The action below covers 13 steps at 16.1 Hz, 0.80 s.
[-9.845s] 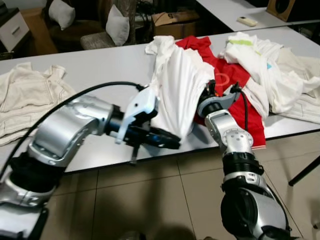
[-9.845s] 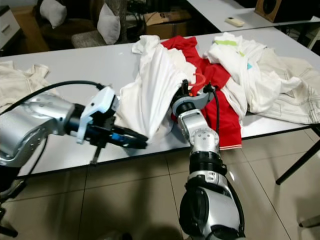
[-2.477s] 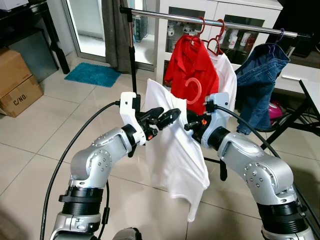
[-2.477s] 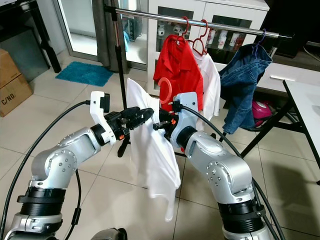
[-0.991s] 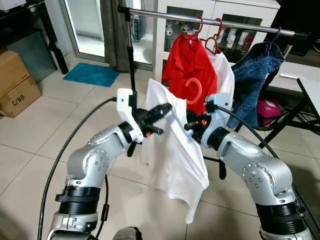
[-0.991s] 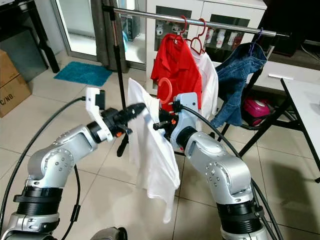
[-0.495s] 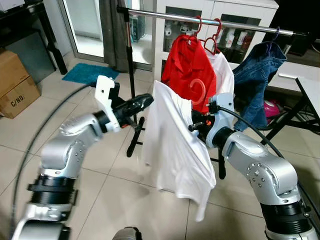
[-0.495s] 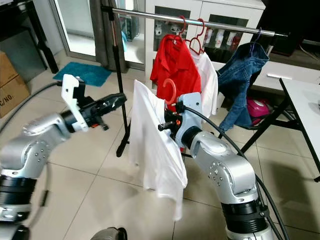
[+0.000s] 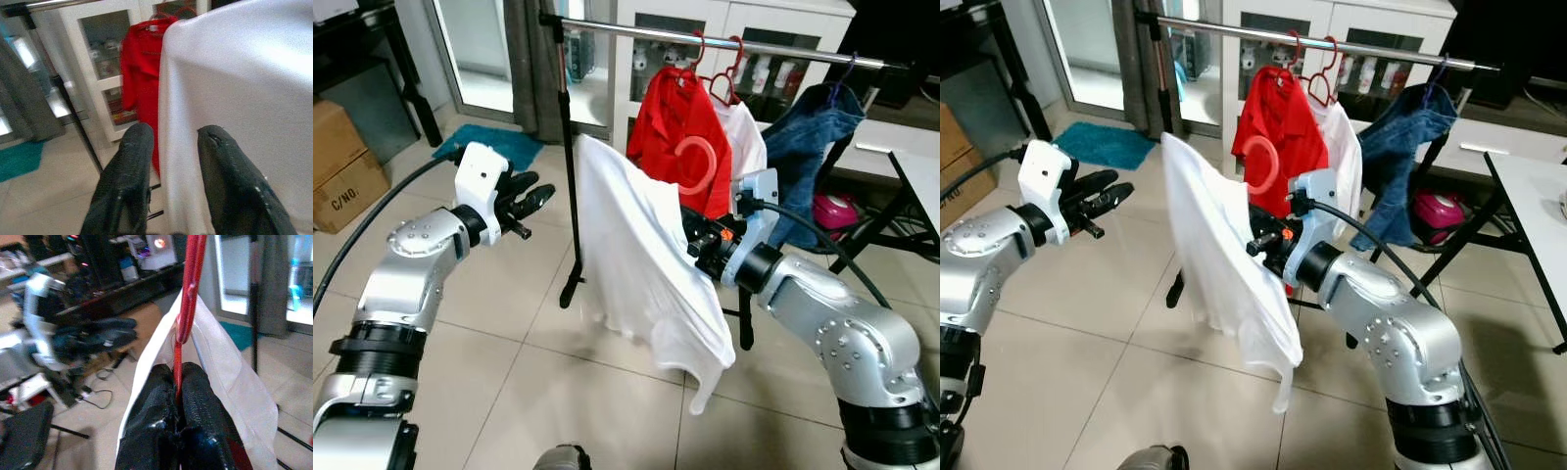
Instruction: Hang hanger
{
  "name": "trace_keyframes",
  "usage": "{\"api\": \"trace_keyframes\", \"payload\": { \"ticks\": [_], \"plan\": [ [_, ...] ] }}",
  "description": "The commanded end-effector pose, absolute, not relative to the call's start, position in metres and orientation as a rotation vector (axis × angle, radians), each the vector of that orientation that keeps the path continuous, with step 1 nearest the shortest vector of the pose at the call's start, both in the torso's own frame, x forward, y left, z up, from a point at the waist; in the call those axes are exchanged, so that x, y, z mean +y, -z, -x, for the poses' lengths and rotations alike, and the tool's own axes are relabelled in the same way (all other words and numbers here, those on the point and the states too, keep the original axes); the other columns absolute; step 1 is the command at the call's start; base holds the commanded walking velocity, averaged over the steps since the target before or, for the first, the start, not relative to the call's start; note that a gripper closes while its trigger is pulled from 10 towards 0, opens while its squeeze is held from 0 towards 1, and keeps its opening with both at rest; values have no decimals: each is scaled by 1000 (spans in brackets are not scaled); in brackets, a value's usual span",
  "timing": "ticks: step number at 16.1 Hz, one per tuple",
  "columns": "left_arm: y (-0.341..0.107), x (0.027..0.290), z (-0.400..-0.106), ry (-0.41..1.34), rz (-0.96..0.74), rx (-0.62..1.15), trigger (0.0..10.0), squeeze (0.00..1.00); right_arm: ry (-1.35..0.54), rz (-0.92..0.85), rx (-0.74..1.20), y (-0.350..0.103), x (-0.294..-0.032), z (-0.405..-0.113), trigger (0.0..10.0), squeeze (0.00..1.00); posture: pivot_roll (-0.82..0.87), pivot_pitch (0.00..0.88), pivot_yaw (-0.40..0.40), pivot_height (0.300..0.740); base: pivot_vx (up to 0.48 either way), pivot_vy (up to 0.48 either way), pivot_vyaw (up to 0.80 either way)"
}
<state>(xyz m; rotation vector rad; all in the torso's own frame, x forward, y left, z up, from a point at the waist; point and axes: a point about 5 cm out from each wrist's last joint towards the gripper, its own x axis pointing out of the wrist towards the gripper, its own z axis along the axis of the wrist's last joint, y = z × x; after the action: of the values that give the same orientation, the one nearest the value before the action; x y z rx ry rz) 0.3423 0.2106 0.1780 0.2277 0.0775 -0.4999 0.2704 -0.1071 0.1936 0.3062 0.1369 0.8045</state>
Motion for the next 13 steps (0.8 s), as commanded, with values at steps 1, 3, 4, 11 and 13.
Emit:
{"api": "trace_keyframes", "payload": {
  "ticks": [1, 3, 4, 11, 13],
  "plan": [
    [-182, 213, -349, 435, -253, 40, 10000, 1000, -861, -336, 111, -200, -110, -264, 10000, 0, -19, 0, -4, 740, 0, 0, 0],
    [-178, 215, -355, 401, -239, 29, 10000, 1000, -915, -342, 117, -200, -111, -258, 10000, 0, -20, 0, -9, 740, 0, 0, 0],
    [-175, 214, -358, 409, -248, 33, 10000, 0, -958, -341, 117, -202, -109, -254, 10000, 0, -19, 0, -15, 740, 0, 0, 0],
    [-159, 192, -360, 553, -228, 75, 0, 0, -1011, -342, 111, -207, -109, -247, 10000, 0, -37, 0, 1, 740, 0, 0, 0],
    [-153, 190, -359, 564, -199, 75, 0, 0, -1014, -345, 111, -207, -109, -246, 10000, 0, -37, 0, 1, 740, 0, 0, 0]
  ]
}}
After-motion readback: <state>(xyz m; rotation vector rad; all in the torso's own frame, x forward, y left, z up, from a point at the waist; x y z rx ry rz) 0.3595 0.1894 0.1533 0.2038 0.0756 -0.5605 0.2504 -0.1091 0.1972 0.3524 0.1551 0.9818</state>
